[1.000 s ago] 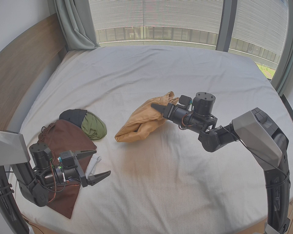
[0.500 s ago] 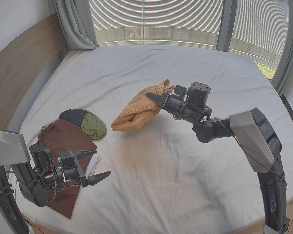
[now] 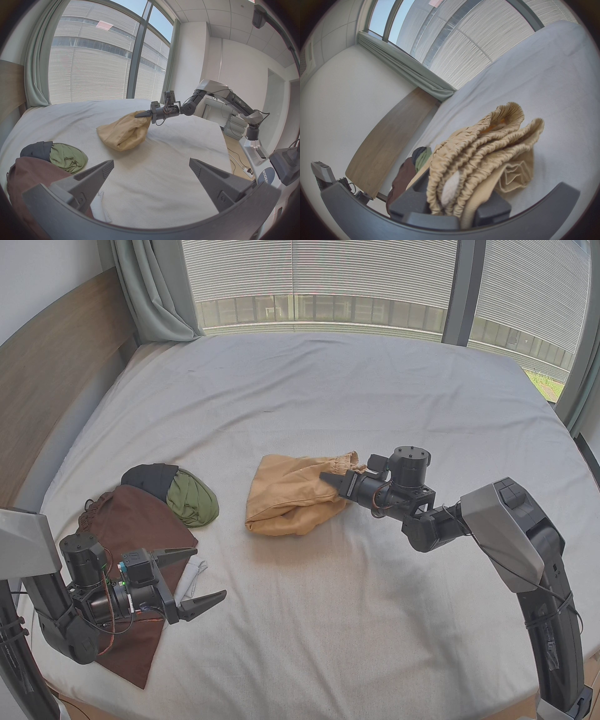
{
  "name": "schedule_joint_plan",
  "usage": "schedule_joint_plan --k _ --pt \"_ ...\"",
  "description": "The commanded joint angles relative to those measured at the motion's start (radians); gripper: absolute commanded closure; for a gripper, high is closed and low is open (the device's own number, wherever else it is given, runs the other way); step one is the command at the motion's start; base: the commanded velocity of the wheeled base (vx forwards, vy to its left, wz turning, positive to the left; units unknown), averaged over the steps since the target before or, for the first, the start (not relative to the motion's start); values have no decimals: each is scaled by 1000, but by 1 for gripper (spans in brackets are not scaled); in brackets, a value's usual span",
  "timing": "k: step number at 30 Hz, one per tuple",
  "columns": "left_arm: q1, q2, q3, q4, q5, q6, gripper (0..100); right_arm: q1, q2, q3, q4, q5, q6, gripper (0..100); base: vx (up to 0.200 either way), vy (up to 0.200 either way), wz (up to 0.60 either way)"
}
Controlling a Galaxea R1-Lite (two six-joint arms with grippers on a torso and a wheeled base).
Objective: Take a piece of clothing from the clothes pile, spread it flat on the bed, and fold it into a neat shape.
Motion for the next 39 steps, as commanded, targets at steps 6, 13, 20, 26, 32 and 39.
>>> schedule_joint_plan --k 6,13,20,26,32,39 --pt "0 -3 0 -1 0 0 0 -23 -27 163 -52 0 -39 100 0 0 0" --pt "0 -5 0 -1 0 0 0 -15 -11 243 -124 -22 -42 100 0 0 0" --pt "-2 -3 -2 -1 0 0 0 -14 -2 278 -153 -23 -42 100 0 0 0" --pt "-3 -2 -2 -1 0 0 0 -12 1 280 -164 -28 -45 100 0 0 0" --pt "-3 -2 -3 -1 0 0 0 -14 1 277 -179 -26 -47 0 0 0 0" --pt "-3 -2 -6 -1 0 0 0 -20 -38 358 -170 -26 -50 0 0 0 0"
